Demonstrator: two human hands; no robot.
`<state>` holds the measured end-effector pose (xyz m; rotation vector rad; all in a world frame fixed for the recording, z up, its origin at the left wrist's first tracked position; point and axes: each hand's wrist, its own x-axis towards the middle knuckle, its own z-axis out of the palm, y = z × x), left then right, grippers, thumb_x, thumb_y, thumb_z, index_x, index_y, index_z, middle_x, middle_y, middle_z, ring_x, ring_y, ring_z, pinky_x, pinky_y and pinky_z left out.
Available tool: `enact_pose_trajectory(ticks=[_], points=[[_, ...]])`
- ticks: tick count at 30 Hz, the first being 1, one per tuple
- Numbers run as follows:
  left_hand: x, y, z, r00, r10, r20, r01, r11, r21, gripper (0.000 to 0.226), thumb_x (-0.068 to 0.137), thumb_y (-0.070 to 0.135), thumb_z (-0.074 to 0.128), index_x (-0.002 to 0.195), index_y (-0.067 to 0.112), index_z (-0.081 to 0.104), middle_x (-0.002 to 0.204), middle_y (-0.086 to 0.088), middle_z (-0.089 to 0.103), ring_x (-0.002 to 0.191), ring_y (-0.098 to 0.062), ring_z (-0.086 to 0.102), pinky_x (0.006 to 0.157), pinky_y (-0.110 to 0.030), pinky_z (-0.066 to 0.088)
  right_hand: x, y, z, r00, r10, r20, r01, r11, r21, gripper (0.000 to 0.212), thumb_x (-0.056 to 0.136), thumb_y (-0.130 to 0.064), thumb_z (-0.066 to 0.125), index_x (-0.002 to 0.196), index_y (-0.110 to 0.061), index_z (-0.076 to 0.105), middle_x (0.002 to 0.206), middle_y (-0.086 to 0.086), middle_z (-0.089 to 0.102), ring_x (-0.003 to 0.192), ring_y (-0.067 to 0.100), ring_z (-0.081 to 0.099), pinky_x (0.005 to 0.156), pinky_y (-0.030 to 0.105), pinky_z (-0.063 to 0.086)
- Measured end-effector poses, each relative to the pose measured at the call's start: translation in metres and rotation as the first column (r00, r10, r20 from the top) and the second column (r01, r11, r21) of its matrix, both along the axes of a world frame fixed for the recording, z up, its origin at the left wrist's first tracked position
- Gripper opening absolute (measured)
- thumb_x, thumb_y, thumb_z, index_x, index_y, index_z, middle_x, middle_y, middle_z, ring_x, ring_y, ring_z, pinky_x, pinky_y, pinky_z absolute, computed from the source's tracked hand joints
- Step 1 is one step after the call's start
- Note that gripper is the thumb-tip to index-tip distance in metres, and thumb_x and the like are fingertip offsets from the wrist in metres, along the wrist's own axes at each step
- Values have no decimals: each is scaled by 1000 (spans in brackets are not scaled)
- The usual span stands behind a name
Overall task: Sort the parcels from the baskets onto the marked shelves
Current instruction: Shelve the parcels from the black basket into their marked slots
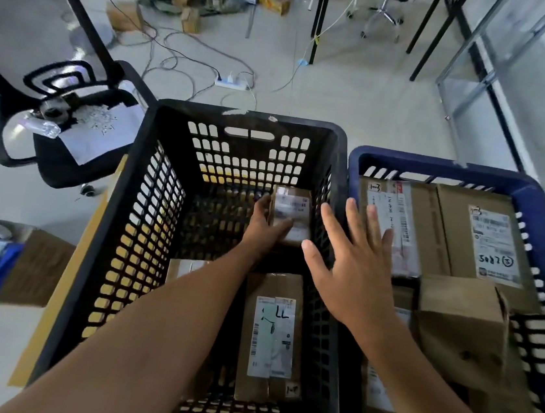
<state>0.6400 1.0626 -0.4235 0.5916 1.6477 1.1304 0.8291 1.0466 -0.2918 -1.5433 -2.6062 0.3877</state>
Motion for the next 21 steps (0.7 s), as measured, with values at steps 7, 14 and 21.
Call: enact_pose_trajectory(ticks=[7, 14, 21], points=[[-12, -49, 60, 998, -42, -52, 48, 992, 118, 97, 89, 44, 76, 163, 32, 14, 151, -4, 51, 112, -13, 67, 90, -32, 59, -6, -21, 18, 988, -68, -139, 76, 996, 52, 79, 95, -72, 19, 162, -31, 30, 172, 3, 24, 161, 21, -6, 123, 53, -15], [-21, -143, 150, 959, -245, 146, 171, 905, 390, 52, 96, 29, 65, 144, 36, 47, 124, -2, 73, 113, -28, 71, 90, -38, 59, -28, -104, 51, 929, -206, -309, 190, 979, -81, 74, 99, -71, 33, 162, -32, 28, 170, 1, 28, 160, 15, 6, 127, 61, 5], [1, -239, 206, 910, -411, 48, 307, 747, 589, 62, 99, 24, 62, 149, 47, 35, 141, -2, 60, 123, -17, 64, 92, -33, 58, -16, -219, 94, 626, -266, -733, 193, 964, -184, 43, 98, -49, 60, 130, -72, 43, 122, -45, 60, 117, -12, 60, 88, 6, 49]])
